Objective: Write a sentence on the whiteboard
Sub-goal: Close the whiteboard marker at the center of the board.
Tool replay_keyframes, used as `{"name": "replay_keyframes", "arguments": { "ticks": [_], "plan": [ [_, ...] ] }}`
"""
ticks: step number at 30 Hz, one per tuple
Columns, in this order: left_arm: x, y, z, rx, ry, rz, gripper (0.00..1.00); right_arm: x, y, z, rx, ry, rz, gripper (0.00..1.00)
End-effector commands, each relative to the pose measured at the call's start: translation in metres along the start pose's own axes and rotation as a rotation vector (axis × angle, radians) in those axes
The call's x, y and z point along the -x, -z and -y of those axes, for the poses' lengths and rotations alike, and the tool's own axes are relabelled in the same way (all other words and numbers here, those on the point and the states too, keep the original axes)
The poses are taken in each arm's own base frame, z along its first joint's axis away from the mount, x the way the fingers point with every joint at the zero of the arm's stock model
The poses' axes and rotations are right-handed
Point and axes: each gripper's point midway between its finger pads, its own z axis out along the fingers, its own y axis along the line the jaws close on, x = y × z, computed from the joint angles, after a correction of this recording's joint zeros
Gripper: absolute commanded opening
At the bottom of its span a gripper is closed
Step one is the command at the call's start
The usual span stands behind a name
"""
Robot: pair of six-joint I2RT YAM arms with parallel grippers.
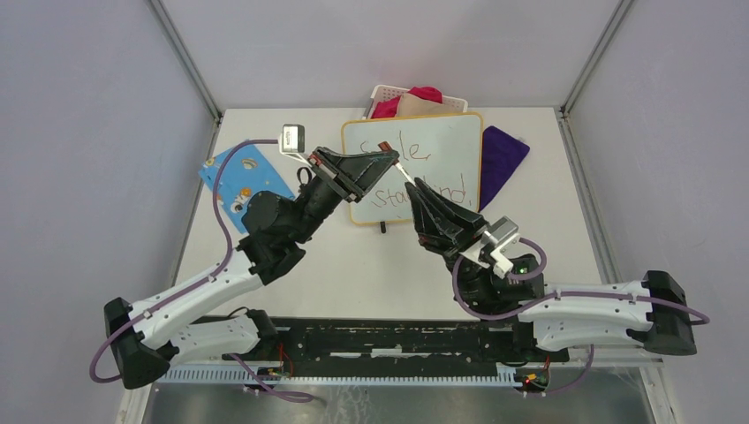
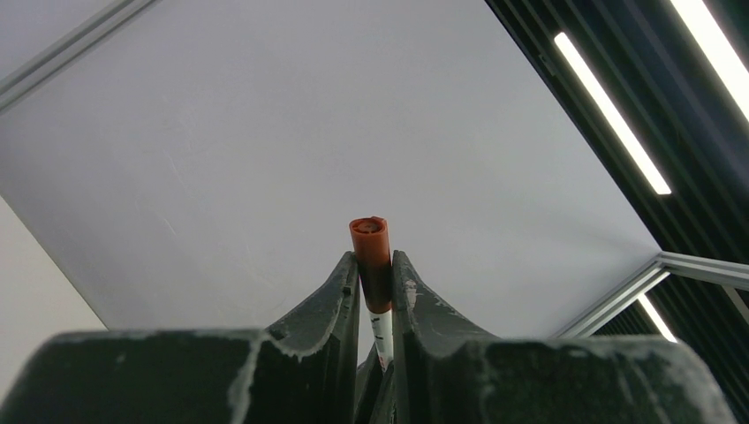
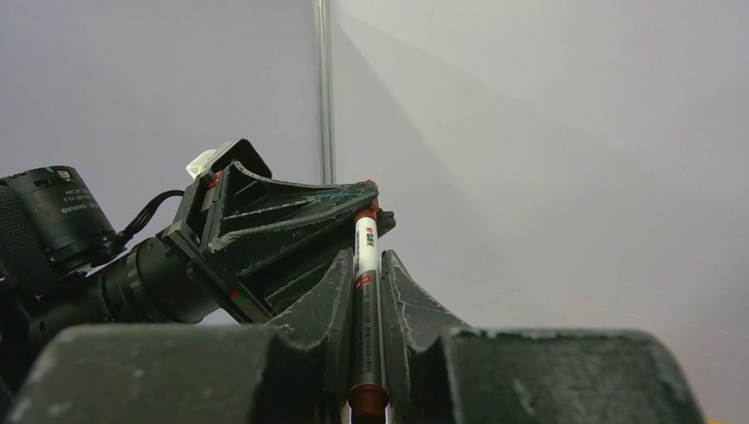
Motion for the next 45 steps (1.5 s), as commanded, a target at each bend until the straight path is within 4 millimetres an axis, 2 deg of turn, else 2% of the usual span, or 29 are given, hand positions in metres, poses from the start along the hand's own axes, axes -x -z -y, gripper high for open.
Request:
{"name": "replay_keyframes", "arguments": {
  "ticks": [1, 8, 13, 15, 20, 24, 31, 37, 45],
  "plan": [
    [-0.064, 0.016, -0.004, -0.021, 0.059, -0.254, 0.02, -0.005, -0.016, 0.001, -0.021, 0.022, -0.013, 0.0],
    [-0.075, 0.019, -0.004, -0.035, 0.064, -0.284, 0.02, -0.005, -0.023, 0.003, -0.033, 0.021, -0.004, 0.0],
    [-0.063, 0.021, 0.0, -0.032, 0.041, -0.24, 0.05, 0.0, -0.022, 0.005, -0.029, 0.014, 0.001, 0.0],
    [-0.056, 0.023, 0.001, -0.011, 0.012, -0.216, 0.15, 0.001, -0.02, 0.006, -0.024, 0.007, 0.0, 0.0],
    [-0.038, 0.023, 0.005, 0.017, -0.045, -0.157, 0.53, 0.004, -0.015, 0.008, -0.01, -0.012, -0.002, 0.0],
    [-0.026, 0.02, 0.009, 0.04, -0.085, -0.122, 0.65, 0.006, -0.012, 0.006, 0.006, -0.026, -0.001, 0.0],
    [-0.004, 0.018, 0.015, 0.055, -0.131, -0.042, 0.66, 0.01, -0.008, 0.003, 0.043, -0.052, 0.007, 0.0],
    [0.012, 0.013, 0.033, 0.019, -0.175, -0.013, 0.65, 0.007, -0.005, -0.003, 0.074, -0.063, 0.006, 0.0],
    [0.019, 0.009, 0.027, 0.024, -0.155, -0.004, 0.59, 0.01, -0.005, -0.004, 0.083, -0.07, 0.017, 0.0]
  ]
}}
